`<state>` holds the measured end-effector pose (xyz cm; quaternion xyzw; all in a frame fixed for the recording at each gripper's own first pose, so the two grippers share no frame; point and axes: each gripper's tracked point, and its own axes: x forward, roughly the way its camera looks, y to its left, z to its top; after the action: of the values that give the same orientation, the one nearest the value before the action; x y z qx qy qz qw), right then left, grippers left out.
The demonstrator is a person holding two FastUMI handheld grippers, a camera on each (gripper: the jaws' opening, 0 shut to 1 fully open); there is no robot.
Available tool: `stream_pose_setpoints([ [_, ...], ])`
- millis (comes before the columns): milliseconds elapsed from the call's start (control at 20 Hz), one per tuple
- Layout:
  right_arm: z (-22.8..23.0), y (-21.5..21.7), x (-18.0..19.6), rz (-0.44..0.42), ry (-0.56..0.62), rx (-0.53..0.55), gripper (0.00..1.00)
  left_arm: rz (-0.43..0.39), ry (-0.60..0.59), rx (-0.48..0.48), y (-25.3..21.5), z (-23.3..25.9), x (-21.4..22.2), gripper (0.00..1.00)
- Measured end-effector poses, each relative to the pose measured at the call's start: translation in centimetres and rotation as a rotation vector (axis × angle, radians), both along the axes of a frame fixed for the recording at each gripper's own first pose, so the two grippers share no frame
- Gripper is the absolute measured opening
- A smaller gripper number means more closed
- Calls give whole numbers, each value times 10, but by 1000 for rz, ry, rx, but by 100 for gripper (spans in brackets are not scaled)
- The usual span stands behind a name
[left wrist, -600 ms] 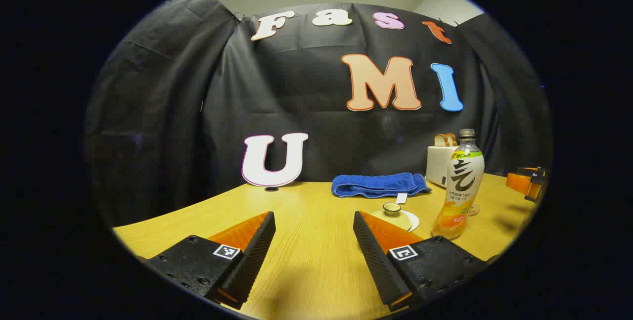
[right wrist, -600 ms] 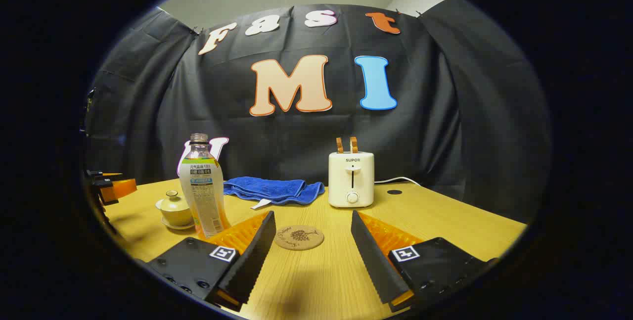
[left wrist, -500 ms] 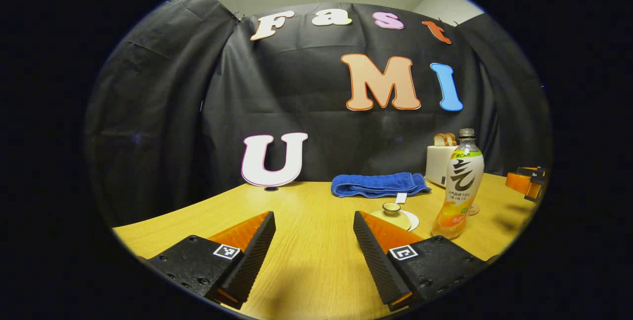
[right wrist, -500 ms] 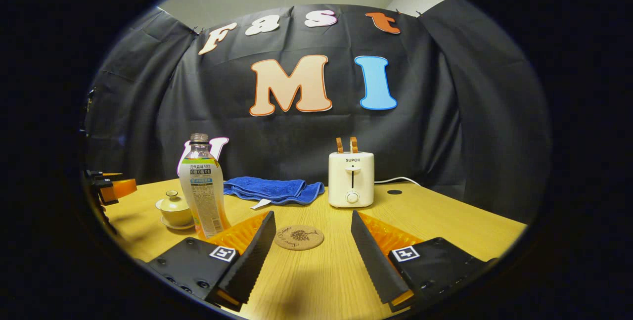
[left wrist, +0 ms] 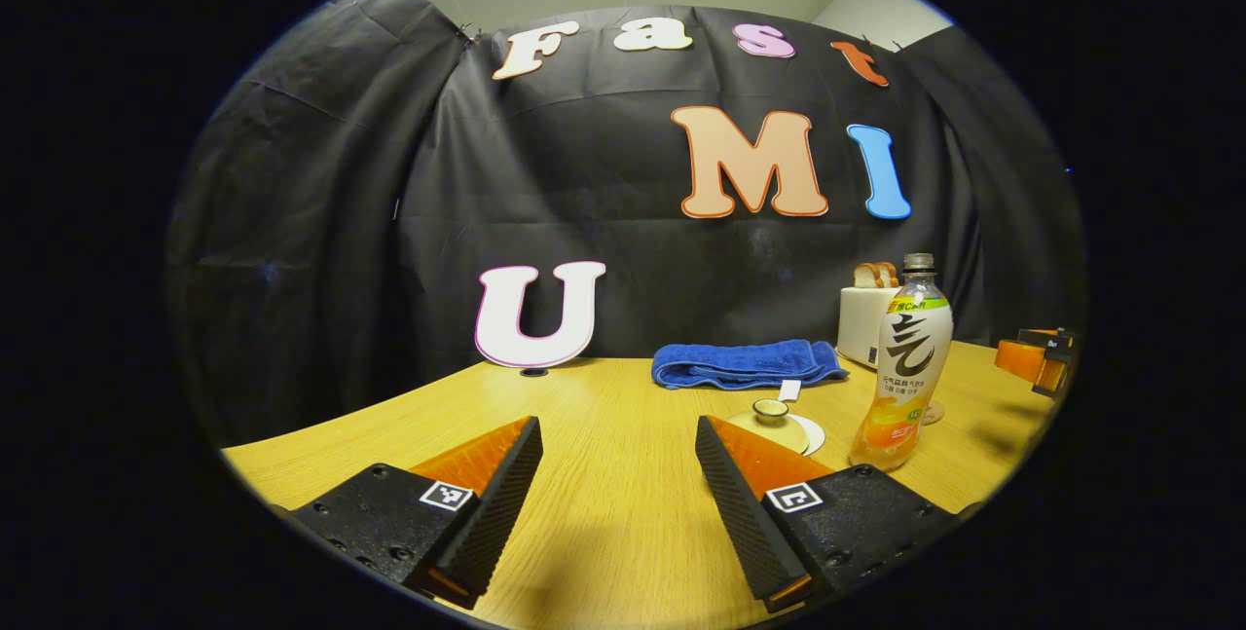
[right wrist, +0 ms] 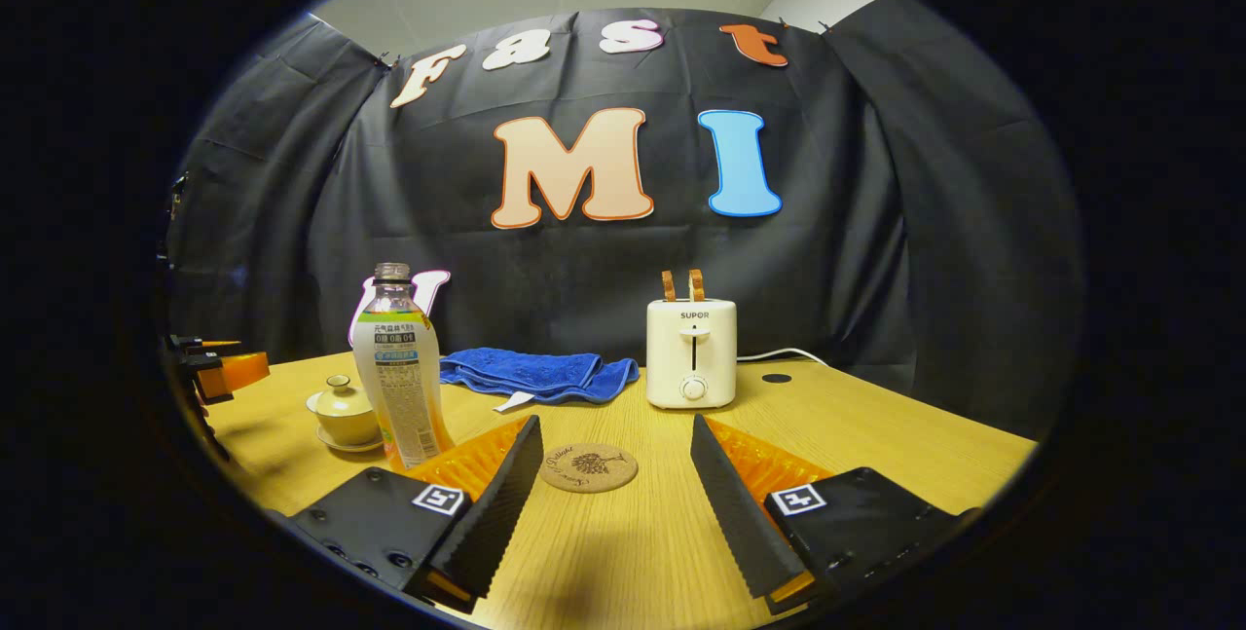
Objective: Open the teacup lid with one hand, grasp the water bottle and pour water into the teacup with the other hand; after pouring, place the water bottle on the coaster and then close the teacup lid.
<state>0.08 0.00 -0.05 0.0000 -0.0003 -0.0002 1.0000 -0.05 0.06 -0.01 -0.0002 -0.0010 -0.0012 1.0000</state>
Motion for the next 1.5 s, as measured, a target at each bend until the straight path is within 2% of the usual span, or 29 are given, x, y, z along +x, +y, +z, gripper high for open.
stream_pose_setpoints([
  [150, 0, 0, 0, 0, 0, 0, 94, 0, 0, 0, 0, -1, 0, 93],
  [200, 1, 0, 0, 0, 0, 0, 97, 0, 1, 0, 0, -1, 0, 93],
  [250, 0, 0, 0, 0, 0, 0, 94, 0, 1, -1, 0, -1, 0, 93],
  [350, 0, 0, 1, 0, 0, 0, 97, 0, 1, -1, 1, -1, 0, 93],
  [400, 0, 0, 0, 0, 0, 0, 94, 0, 1, 0, 1, 0, 0, 93],
  [550, -1, 0, 0, 0, 0, 0, 94, -1, 1, -1, 1, -1, 0, 93],
  [700, 0, 0, 1, 0, -1, 0, 97, -17, 2, -3, -2, -1, -1, 93],
  [850, -1, -1, 1, 1, -1, 0, 94, -56, 0, -2, -10, -1, 1, 93],
  [1000, 0, -1, 1, 1, -1, 0, 98, -124, -2, -4, -23, 0, 2, 93],
  [1050, -1, -1, 1, 1, -1, 0, 94, -147, 0, -4, -28, -1, 5, 93],
  [1150, -1, -1, 1, 1, -1, 0, 94, -197, -1, -5, -38, -1, 8, 93],
  [1200, -1, -1, 1, 1, -1, 0, 98, -227, -1, -5, -44, -1, 9, 93],
  [1250, 0, -1, 1, 1, -1, 0, 94, -246, -4, -7, -49, -1, 11, 93],
  [1500, 0, -1, 1, 1, -1, 0, 98, -325, 4, -5, -68, -3, 21, 93],
])
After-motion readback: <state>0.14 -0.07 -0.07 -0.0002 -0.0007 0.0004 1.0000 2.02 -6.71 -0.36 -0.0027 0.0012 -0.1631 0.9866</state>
